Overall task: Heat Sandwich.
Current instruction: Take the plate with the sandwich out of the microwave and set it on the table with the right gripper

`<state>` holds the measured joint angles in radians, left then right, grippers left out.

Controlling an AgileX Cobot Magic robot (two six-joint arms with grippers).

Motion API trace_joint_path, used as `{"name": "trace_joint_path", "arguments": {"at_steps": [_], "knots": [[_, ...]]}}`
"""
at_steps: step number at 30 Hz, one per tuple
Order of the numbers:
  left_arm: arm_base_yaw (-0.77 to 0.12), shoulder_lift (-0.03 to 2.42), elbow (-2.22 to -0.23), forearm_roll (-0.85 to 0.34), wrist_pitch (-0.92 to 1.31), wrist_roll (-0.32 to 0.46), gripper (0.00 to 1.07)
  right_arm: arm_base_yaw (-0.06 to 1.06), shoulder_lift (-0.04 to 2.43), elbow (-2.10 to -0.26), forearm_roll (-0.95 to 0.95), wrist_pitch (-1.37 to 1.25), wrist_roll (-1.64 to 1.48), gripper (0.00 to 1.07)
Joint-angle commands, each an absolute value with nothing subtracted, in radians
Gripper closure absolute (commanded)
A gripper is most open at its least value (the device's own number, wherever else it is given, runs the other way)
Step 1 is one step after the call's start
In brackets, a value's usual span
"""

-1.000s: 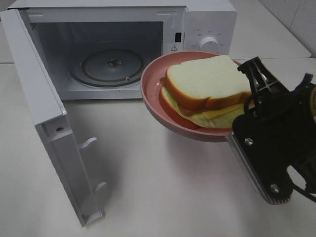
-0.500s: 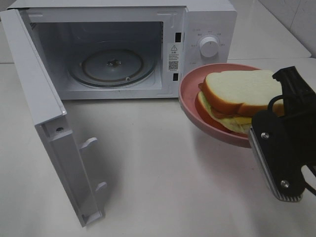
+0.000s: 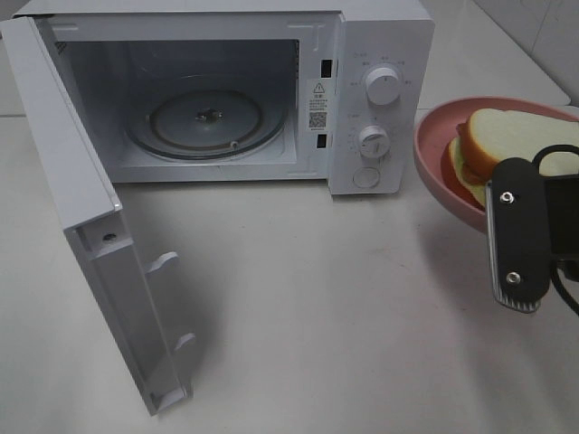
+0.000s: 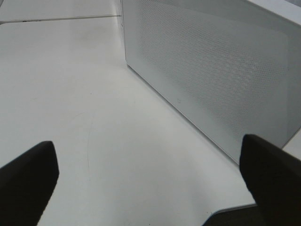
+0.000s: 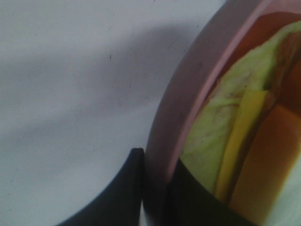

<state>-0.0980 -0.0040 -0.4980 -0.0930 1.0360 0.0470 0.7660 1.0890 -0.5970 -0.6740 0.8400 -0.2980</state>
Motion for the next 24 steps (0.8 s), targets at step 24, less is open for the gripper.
{"name": "trace_joint_path", "arguments": {"at_steps": [24], "knots": [[-0.094,-0.026,-0.494,-0.094,1.028,0.044,0.03,0.769,1.082,-0.6,-0.7,1.16,0.107,1.04]]}}
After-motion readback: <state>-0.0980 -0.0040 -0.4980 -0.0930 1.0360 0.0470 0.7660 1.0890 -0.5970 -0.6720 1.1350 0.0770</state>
